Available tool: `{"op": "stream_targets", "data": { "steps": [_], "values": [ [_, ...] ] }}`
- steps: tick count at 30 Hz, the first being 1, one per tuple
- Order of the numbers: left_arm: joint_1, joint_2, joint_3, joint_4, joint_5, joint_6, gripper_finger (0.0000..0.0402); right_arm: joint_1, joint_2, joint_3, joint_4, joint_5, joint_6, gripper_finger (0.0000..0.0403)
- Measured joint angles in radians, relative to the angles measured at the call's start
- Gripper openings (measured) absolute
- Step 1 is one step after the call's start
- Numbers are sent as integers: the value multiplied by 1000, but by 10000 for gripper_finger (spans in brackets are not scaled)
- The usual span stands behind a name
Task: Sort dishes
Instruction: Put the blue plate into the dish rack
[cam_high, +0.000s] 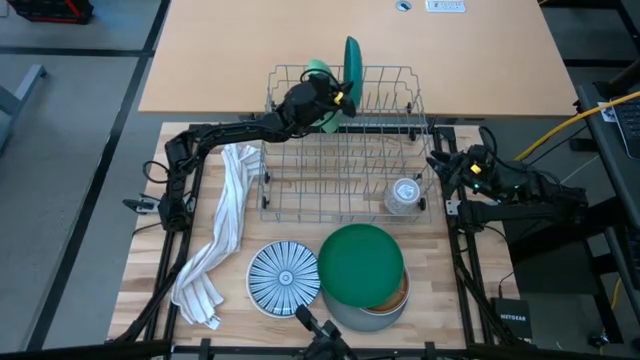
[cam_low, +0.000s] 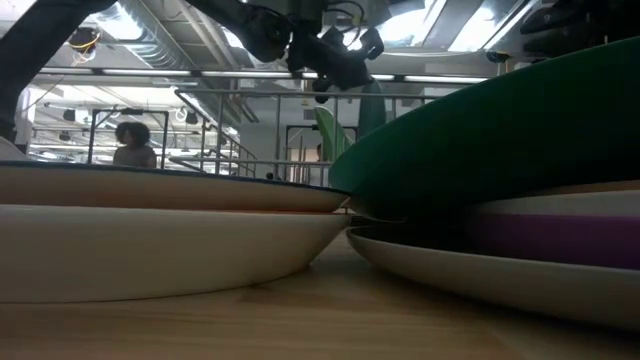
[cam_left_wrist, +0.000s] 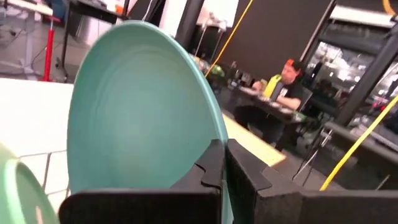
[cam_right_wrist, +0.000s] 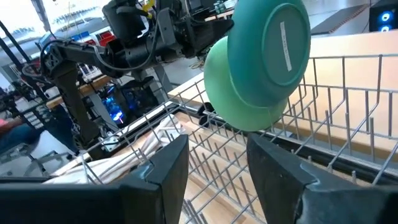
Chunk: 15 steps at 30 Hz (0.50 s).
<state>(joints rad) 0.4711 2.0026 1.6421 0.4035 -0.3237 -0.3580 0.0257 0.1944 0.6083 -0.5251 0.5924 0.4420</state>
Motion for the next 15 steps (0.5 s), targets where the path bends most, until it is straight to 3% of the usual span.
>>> {"op": "stream_targets", "data": {
  "steps": [10, 15],
  "values": [
    [-5, -9, 2, -81, -5, 8, 0, 0, 0, 0, -22, 1, 25, 166],
    [-5, -54, 2, -214, -20, 107, 0, 0, 0, 0, -35, 1, 25, 166]
  ]
}}
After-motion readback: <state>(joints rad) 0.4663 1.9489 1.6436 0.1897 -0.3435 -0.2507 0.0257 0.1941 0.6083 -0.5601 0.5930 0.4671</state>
